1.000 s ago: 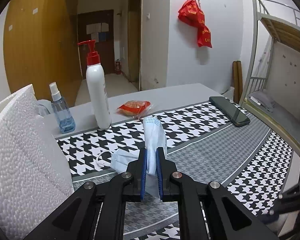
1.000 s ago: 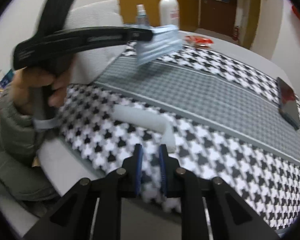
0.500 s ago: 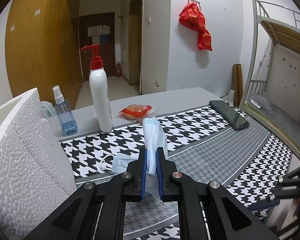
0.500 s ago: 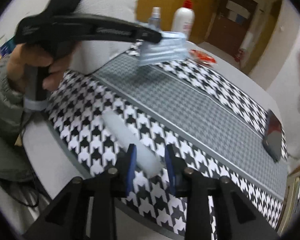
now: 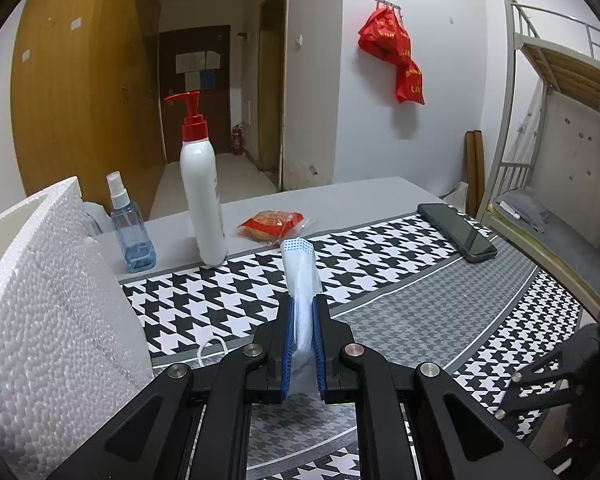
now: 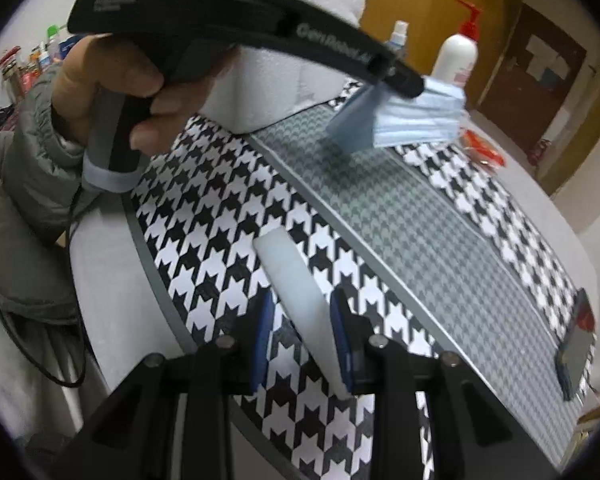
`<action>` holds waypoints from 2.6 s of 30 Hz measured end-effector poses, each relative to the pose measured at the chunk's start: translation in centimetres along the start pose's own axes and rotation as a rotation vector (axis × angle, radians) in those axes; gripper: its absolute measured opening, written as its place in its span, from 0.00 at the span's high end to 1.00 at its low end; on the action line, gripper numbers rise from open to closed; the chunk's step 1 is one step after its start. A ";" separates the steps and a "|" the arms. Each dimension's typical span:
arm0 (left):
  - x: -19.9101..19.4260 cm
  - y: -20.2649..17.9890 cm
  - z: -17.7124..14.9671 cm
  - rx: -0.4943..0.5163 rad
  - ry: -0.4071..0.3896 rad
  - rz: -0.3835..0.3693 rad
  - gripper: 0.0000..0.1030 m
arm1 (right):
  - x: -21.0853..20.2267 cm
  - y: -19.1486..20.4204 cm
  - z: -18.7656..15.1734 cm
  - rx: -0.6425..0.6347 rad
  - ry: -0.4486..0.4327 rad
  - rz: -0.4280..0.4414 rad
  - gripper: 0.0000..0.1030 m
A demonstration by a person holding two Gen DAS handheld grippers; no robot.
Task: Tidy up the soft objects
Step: 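Grasp the white foam tube with the right tool while the left tool holds the mask, then lift the foam tube with the right tool while the left tool holds the mask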
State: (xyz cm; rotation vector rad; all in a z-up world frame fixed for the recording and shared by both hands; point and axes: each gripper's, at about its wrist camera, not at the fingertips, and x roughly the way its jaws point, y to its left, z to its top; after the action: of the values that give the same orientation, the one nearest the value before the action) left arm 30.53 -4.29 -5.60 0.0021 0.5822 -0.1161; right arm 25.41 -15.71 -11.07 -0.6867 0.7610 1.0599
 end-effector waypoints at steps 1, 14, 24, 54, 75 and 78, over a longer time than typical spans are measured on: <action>0.0 0.0 0.0 0.000 0.000 0.000 0.90 | 0.1 -0.2 -0.1 -0.001 0.000 0.006 0.67; -0.2 0.0 0.1 0.001 -0.001 -0.009 0.90 | 1.0 -1.8 -0.5 0.019 0.016 0.108 0.67; -0.8 -0.2 0.2 0.000 -0.023 -0.017 0.90 | 1.4 -4.0 0.9 0.154 0.021 0.097 0.88; -3.5 -1.9 -0.2 0.058 -0.061 -0.068 0.90 | -5.6 -2.5 -2.2 0.661 -0.232 -0.202 0.88; -11.1 -1.8 -0.5 0.055 -0.146 -0.075 0.90 | -9.8 0.3 -1.5 0.680 -0.352 -0.271 0.87; -11.9 -1.5 -0.5 0.043 -0.158 -0.078 0.90 | -10.3 0.6 -1.0 0.672 -0.364 -0.280 0.87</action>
State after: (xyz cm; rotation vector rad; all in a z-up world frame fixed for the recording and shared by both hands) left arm 20.18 -4.45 0.54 0.0122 0.4222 -0.2027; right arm 21.64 -21.42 -3.34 -0.0151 0.6250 0.5882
